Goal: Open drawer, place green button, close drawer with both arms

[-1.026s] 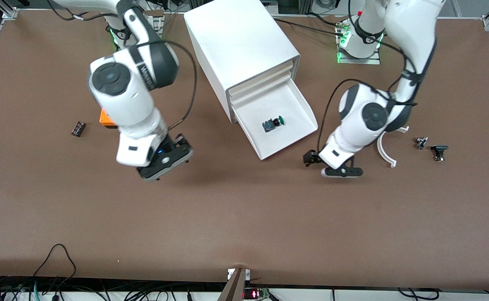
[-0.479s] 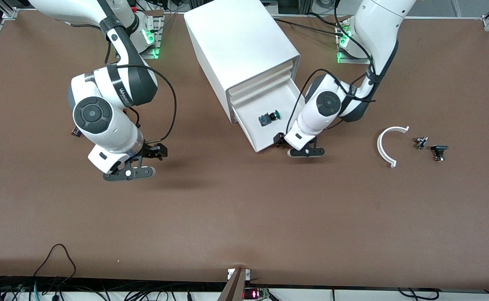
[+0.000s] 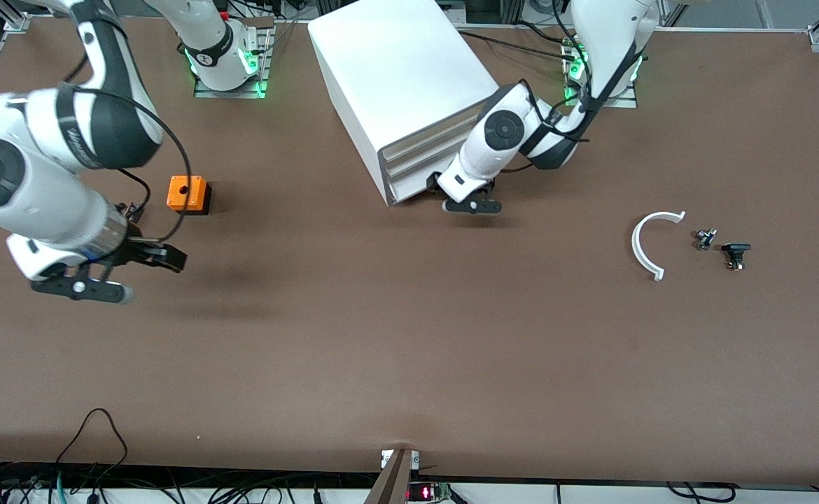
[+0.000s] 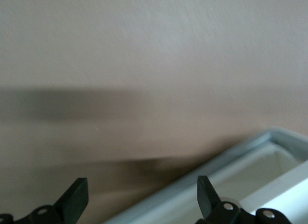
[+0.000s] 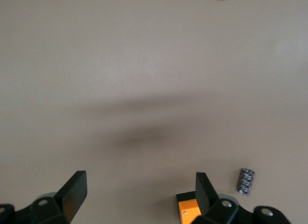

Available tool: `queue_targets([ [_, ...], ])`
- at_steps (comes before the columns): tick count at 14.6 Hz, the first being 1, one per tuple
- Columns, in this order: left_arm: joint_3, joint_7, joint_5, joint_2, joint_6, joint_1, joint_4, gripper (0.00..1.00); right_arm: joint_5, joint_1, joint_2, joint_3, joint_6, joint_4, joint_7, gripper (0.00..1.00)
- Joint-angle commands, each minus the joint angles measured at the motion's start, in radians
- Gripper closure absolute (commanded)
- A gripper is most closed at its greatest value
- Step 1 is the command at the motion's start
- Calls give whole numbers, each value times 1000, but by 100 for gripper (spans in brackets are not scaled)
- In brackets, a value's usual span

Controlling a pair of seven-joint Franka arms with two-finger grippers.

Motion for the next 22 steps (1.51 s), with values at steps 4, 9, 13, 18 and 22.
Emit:
queue_targets([
  [4, -43, 13, -26, -67, -41, 14, -69, 0, 13, -126, -143, -28, -52, -74, -173, 0],
  [9, -53, 24, -12, -87, -32, 108, -34, 0, 50, -134, -258, -42, -204, -109, -164, 0],
  [13, 8, 259, -19, -143, -76, 249, 66, 0, 111, -134, -316, -56, -199, -174, -279, 0],
  [18, 218, 346, -12, -275, -333, 252, 196, 0, 113, -134, -442, -82, -163, -296, -336, 0],
  [22, 320, 415, -11, -347, -652, 279, 323, 0, 110, -134, -461, -86, -132, -324, -352, 0],
])
